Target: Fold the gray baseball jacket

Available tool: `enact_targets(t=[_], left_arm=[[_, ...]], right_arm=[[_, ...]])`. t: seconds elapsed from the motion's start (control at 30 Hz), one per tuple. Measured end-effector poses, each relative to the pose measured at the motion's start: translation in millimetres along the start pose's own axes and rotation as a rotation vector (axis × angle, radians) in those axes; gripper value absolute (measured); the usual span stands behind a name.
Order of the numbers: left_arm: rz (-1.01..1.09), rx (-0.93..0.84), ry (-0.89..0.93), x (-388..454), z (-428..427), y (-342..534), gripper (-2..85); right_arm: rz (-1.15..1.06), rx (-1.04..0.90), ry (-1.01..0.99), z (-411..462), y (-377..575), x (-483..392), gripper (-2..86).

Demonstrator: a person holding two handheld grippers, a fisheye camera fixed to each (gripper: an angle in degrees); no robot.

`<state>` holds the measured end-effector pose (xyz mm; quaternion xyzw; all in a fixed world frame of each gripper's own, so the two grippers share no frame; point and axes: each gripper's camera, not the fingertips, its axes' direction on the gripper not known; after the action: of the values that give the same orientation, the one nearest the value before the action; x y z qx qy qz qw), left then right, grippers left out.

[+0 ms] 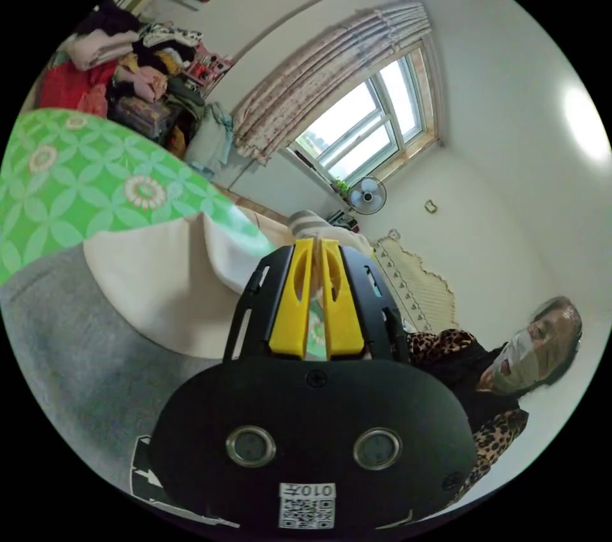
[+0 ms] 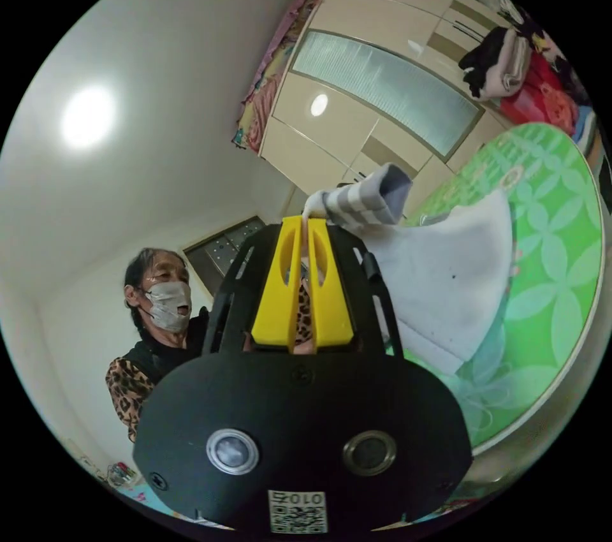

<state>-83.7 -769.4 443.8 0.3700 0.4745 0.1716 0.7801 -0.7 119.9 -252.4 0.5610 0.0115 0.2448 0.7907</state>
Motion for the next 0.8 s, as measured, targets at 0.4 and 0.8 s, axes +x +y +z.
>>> enact_targets(t=[0.4,0.8], left_arm=[[0.250,0.191,-0.254,141,-183,17,0.2],[-0.085,0.152,-0.329,52,-244,178,1.0]], right_arm=[[-0.385,-0.312,0.250,255,-36,-115,3.8],[-0.210,-0.689,0.296,432,71,-16,4.1]])
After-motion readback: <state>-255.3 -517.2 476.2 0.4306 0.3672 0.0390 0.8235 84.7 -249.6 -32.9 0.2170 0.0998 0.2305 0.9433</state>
